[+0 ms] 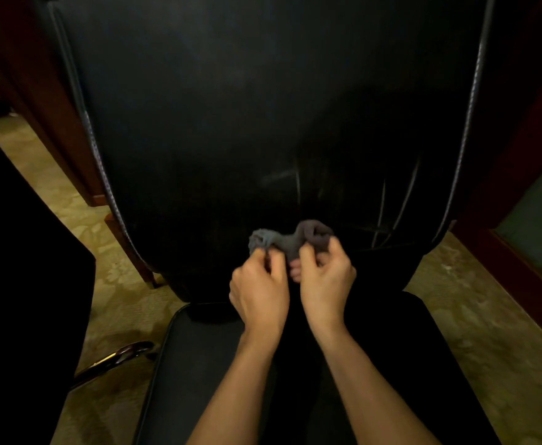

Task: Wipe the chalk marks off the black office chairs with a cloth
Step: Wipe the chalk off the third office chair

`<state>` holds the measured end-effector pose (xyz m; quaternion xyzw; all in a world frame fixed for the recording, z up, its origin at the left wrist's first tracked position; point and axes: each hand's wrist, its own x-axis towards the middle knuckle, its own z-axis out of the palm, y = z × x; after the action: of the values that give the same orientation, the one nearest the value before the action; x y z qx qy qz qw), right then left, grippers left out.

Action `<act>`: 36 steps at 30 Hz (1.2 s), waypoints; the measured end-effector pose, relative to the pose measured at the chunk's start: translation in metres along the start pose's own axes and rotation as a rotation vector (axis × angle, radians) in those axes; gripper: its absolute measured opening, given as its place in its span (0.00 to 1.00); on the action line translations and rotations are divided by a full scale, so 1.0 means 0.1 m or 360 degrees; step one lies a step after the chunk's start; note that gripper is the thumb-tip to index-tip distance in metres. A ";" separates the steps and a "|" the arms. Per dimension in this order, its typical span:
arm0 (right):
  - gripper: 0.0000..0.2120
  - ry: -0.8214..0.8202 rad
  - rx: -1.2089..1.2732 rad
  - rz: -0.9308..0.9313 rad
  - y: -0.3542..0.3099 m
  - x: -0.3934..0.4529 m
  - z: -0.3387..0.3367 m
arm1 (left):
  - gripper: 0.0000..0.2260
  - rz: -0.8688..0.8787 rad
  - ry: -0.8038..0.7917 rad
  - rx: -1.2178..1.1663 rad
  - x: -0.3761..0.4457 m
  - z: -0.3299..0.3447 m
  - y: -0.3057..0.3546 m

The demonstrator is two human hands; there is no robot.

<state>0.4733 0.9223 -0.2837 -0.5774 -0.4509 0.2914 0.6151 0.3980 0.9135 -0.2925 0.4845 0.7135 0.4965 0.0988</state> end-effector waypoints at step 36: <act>0.06 0.0003 -0.0307 -0.0016 0.38 -0.03 -0.20 | 0.17 -0.0117 -0.0160 -0.0233 -0.21 0.12 -0.12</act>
<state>0.4958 0.9173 -0.3196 -0.6321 -0.4792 0.2430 0.5584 0.4090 0.9039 -0.3145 0.4737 0.6867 0.5183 0.1879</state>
